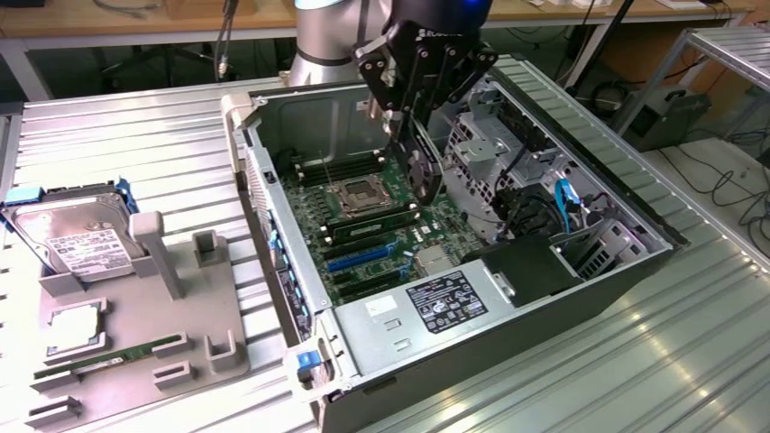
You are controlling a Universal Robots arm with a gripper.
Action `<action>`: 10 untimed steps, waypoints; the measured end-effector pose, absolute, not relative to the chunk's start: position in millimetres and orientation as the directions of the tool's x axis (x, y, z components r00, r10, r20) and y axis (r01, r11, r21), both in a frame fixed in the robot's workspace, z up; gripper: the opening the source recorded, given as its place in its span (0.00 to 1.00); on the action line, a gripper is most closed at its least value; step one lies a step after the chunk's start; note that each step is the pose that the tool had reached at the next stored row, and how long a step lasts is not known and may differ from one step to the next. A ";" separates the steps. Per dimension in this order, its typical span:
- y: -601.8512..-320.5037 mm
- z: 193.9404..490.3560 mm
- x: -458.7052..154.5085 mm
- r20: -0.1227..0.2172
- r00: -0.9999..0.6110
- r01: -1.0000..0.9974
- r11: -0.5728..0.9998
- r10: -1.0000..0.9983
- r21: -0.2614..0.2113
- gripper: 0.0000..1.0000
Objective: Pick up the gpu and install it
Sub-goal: 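Pick up the gpu and move the gpu toward the slot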
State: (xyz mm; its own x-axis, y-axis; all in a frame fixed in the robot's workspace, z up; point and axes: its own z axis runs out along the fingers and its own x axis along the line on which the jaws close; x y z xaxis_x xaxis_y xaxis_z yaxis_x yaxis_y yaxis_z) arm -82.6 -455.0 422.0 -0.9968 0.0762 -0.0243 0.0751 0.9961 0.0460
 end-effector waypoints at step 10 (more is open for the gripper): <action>-455.0 421.7 -76.7 -0.024 -0.997 0.075 0.996 0.076 0.046 0.26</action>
State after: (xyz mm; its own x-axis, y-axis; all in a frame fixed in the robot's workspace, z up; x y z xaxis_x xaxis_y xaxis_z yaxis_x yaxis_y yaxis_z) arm -76.7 -455.0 421.7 -0.9968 0.0762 -0.0243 0.0750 0.9961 0.0460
